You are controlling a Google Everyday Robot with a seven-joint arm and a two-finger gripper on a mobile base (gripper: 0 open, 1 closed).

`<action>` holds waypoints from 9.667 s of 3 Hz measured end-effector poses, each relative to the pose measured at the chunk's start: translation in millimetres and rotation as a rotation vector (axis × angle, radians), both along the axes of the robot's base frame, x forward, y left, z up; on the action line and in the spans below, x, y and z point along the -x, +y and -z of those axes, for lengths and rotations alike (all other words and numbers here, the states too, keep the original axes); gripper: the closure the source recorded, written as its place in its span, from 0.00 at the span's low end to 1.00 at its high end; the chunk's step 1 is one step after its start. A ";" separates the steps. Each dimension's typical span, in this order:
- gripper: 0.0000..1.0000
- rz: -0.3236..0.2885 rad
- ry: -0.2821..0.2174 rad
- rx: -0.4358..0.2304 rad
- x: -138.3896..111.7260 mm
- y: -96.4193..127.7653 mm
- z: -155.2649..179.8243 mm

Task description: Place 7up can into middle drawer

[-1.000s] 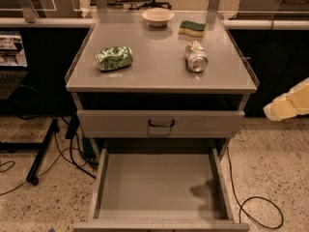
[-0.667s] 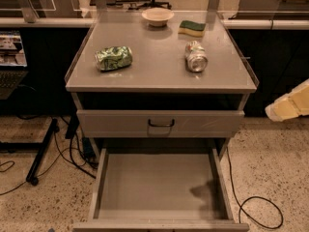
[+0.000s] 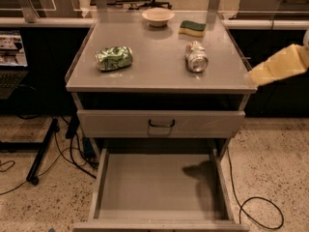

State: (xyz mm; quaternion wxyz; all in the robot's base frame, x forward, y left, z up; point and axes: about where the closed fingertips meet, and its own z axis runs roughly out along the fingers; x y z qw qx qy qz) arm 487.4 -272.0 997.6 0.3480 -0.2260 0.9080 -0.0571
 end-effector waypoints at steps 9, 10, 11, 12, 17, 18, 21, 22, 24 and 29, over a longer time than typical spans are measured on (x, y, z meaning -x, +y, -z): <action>0.00 -0.003 0.354 -0.490 -222.2 83.4 57.0; 0.00 0.007 0.373 -0.518 -225.6 82.4 70.0; 0.00 -0.013 0.410 -0.569 -238.2 95.6 91.4; 0.00 -0.014 0.461 -0.633 -254.5 110.1 118.6; 0.73 0.127 0.417 -0.535 -297.6 112.7 141.6; 0.96 0.127 0.417 -0.535 -297.6 112.7 141.6; 1.00 -0.122 0.442 -0.528 -271.1 127.6 132.3; 1.00 -0.297 0.412 -0.561 -244.7 116.6 112.4; 1.00 -0.371 0.392 -0.740 -198.6 59.9 101.3; 1.00 -0.049 0.645 -1.042 -124.6 29.7 130.6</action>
Offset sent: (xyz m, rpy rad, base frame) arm 0.1861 -0.0219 -0.0401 0.1136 0.0838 -0.4650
